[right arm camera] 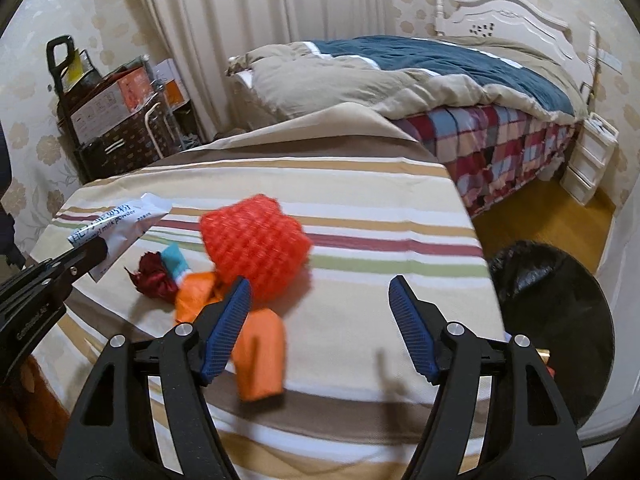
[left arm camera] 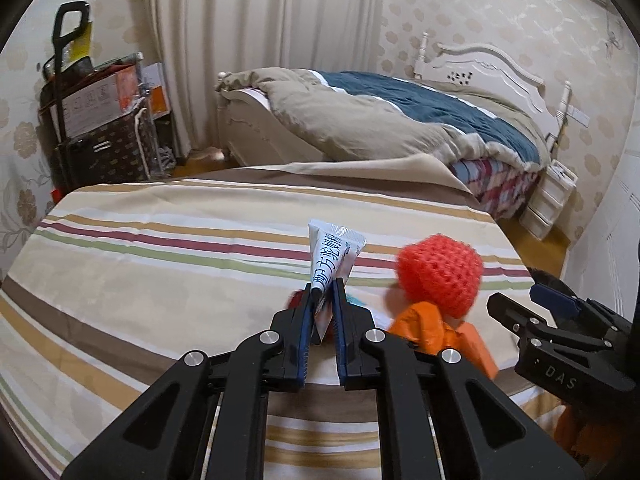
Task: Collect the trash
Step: 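Grasp the red foam net with the right tool while the left holds the white tube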
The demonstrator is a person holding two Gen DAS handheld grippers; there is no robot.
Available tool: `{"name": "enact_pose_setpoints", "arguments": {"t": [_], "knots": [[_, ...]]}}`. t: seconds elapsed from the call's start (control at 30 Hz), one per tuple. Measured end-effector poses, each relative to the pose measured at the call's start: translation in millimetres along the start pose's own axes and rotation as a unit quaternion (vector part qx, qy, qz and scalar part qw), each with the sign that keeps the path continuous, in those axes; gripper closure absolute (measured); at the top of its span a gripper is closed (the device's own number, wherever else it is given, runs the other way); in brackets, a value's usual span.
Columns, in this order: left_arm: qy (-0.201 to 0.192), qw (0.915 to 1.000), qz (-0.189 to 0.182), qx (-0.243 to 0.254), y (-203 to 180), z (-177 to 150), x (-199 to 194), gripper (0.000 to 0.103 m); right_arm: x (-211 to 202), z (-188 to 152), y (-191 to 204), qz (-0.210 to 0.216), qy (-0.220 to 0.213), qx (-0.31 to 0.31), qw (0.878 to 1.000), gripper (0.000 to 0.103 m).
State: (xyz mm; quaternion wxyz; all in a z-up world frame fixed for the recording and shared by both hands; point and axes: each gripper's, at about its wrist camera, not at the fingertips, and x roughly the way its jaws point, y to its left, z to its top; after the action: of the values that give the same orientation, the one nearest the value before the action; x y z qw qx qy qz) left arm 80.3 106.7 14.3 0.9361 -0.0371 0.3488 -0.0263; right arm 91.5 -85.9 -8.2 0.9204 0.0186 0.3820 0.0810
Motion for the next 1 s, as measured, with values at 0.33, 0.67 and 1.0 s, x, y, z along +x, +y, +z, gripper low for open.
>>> {"name": "enact_pose_setpoints", "arguments": {"t": [0.33,0.67,1.0], "knots": [[-0.001,0.9983,0.043,-0.038,52,-3,1,0.092,29,20,34,0.012,0.019,-0.037,0.999,0.024],[0.007,0.9974,0.051,-0.050,69,-12,5,0.092,53,24,45,0.001,0.047,-0.049,0.998,0.045],[0.010,0.9977,0.043,-0.051,63,-18,3,0.092,40,22,31,0.003,0.031,-0.031,0.999,0.068]]}}
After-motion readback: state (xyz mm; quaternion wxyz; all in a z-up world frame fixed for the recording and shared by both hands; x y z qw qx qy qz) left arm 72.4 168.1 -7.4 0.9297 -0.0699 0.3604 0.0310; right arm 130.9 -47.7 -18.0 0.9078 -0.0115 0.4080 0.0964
